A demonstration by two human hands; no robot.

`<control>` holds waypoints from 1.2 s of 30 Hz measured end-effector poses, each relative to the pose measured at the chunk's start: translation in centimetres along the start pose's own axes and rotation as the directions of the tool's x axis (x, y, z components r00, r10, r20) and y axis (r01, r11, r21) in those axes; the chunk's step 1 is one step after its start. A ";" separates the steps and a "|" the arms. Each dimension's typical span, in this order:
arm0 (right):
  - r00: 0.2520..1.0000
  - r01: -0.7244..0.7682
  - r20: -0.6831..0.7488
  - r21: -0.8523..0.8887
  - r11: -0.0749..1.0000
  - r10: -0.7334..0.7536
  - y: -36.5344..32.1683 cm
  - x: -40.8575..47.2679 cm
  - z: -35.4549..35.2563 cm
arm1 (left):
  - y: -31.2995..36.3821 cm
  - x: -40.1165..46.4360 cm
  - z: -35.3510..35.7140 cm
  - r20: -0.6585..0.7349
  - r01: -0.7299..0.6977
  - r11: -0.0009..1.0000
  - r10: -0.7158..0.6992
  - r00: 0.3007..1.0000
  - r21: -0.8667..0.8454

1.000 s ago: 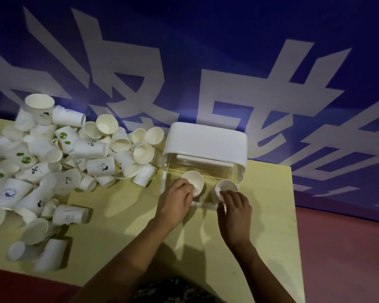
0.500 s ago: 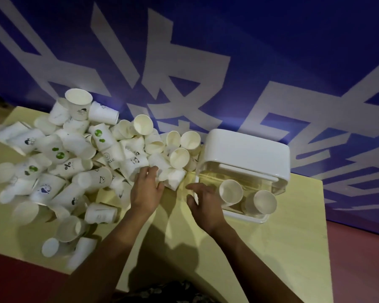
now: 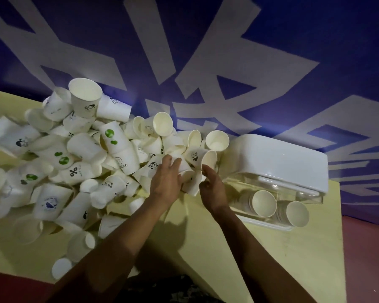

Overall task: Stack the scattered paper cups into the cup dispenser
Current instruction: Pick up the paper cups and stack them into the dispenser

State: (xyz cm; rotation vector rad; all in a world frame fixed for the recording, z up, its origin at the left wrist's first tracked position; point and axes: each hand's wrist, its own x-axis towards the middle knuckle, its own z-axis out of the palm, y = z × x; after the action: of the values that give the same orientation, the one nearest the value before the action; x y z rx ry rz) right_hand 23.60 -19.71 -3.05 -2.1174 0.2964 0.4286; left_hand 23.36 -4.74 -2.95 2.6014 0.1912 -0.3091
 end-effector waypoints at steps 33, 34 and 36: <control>0.718 0.237 -0.591 -0.288 0.928 -0.367 8.6 -17.3 -14.9 | 14.7 -9.6 -1.2 -0.217 -0.327 0.880 0.264 0.940 -0.345; 0.705 0.226 -0.606 -0.300 0.927 -0.368 9.2 -17.4 -15.8 | 15.6 -9.6 -0.7 -0.225 -0.331 0.880 0.266 0.937 -0.339; 0.689 0.197 -0.626 -0.322 0.926 -0.364 10.3 -17.3 -17.5 | 17.2 -9.7 0.2 -0.233 -0.316 0.890 0.248 0.940 -0.328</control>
State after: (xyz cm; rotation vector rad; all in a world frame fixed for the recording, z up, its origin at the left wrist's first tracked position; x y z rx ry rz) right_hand 7.36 -39.16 5.19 -2.4360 0.3316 -0.5579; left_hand 17.30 -20.41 7.43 2.2454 -0.0673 0.0719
